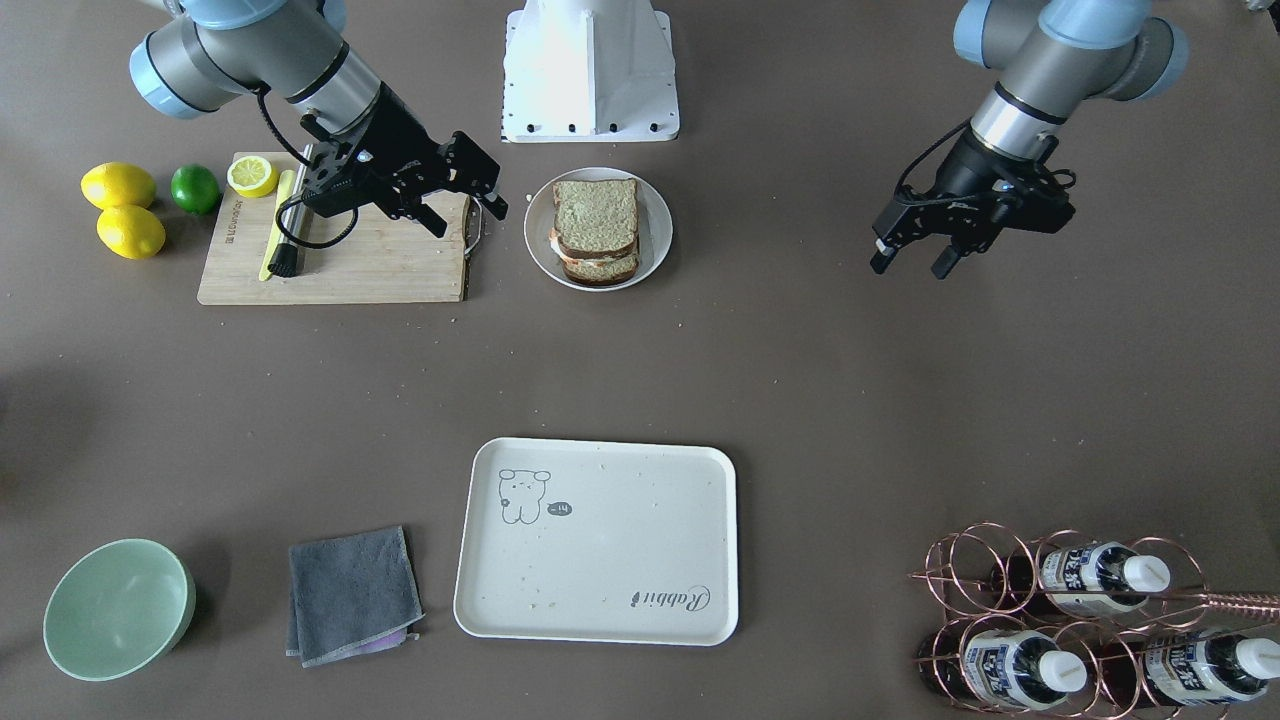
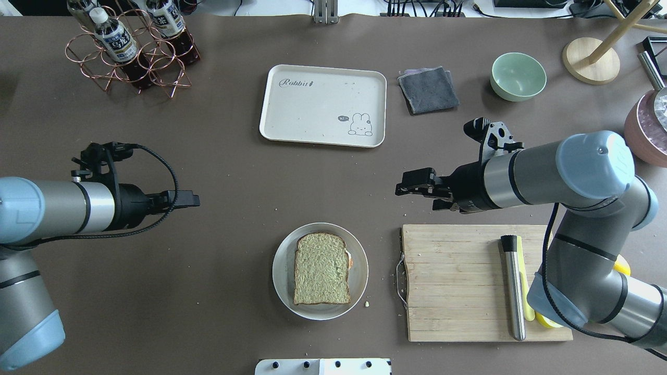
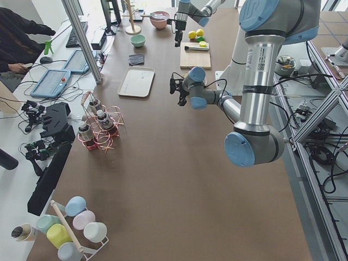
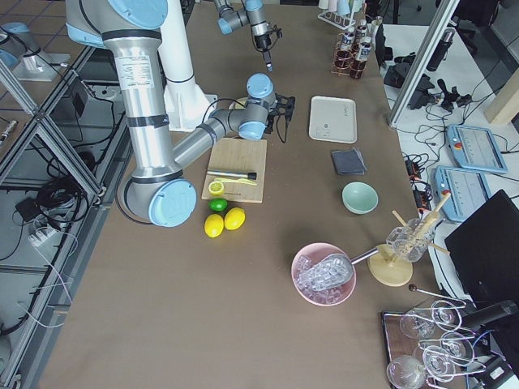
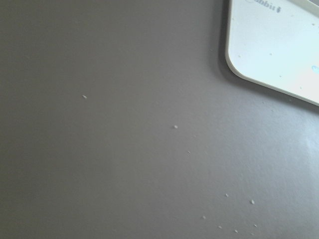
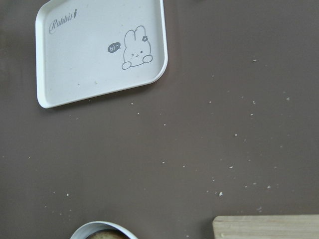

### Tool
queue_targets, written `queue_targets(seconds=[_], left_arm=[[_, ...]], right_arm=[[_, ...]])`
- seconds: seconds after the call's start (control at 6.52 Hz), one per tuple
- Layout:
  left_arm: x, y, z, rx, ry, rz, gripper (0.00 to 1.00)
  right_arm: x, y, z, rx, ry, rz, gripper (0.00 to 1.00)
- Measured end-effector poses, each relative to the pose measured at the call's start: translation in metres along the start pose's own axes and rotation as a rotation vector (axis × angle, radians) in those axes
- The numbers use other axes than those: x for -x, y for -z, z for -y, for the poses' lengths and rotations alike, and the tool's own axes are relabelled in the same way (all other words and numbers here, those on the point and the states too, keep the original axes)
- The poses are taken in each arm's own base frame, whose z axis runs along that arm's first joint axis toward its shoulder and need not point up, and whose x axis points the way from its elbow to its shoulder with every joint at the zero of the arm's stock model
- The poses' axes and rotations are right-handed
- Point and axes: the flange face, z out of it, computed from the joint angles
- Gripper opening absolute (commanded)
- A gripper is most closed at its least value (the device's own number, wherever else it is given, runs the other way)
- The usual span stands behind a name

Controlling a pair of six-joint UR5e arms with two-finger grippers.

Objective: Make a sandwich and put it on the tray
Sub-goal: 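Withdraw the right gripper while the left gripper reaches to the plate rim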

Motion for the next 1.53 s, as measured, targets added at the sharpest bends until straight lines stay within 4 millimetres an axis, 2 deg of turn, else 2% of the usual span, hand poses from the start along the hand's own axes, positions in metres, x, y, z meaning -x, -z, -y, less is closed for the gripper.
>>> queue_targets(seconds=[0.31, 0.46, 0.92, 1.23, 1.53], left_arm=[[-0.042, -0.033, -0.055, -0.013, -0.01, -0.037, 0.7], [-0.05, -0.042, -0.07, -0.022, -0.016, -0.04, 0.6], [-0.064, -0.07, -0.092, -0.037, -0.023, -0.03, 0.51], [-0.068, -0.078, -0.109, -0.04, -0.024, -0.028, 0.28], [-0.065, -0.081, -0.112, -0.039, -0.025, -0.02, 0.0]], right_arm=[[-0.048, 0.03, 0.028, 0.01, 0.055, -0.045, 0.99], [-0.059, 0.034, 0.034, 0.011, 0.062, -0.057, 0.99], [-0.071, 0.032, 0.04, 0.011, 0.057, -0.075, 0.99], [-0.073, 0.031, 0.041, 0.01, 0.054, -0.079, 0.99], [-0.073, 0.031, 0.041, 0.009, 0.053, -0.08, 0.99]])
